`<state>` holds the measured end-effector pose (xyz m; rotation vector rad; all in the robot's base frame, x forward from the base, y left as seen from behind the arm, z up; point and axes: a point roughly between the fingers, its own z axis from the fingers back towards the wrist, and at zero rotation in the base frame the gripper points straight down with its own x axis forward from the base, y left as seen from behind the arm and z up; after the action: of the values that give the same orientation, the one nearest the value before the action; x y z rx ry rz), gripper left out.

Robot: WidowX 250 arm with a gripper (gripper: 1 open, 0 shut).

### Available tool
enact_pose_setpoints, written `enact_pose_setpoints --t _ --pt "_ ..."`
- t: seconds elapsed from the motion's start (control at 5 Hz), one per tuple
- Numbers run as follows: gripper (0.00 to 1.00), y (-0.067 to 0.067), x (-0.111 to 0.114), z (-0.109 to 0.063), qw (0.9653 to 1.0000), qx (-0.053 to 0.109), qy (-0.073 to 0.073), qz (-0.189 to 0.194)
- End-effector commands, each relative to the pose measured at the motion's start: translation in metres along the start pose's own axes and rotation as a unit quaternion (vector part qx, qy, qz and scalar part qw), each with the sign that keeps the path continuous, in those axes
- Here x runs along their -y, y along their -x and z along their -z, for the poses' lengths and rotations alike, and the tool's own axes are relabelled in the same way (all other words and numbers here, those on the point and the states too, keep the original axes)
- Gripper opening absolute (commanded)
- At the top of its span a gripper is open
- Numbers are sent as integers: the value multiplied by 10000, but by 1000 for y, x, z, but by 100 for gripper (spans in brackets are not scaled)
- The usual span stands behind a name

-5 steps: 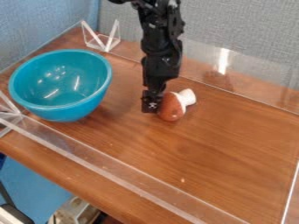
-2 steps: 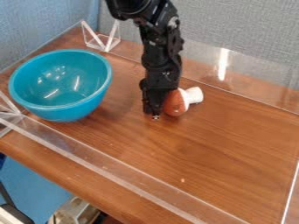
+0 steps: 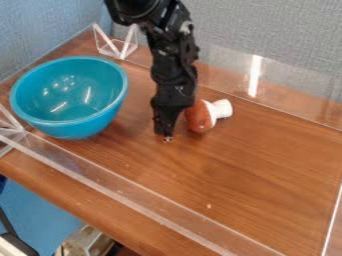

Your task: Remove the mushroom from inside the blue bowl and put it on the table

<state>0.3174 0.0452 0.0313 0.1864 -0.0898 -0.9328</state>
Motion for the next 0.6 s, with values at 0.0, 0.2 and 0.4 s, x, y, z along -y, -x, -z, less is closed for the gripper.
enact_pose_setpoints --t 0.0,0.2,0.4 --pt "0 5 -13 -19 9992 238 -319 4" --pt "0 6 -14 -35 9989 276 -354 -96" --pt "0 6 -14 -51 9986 318 -378 -180"
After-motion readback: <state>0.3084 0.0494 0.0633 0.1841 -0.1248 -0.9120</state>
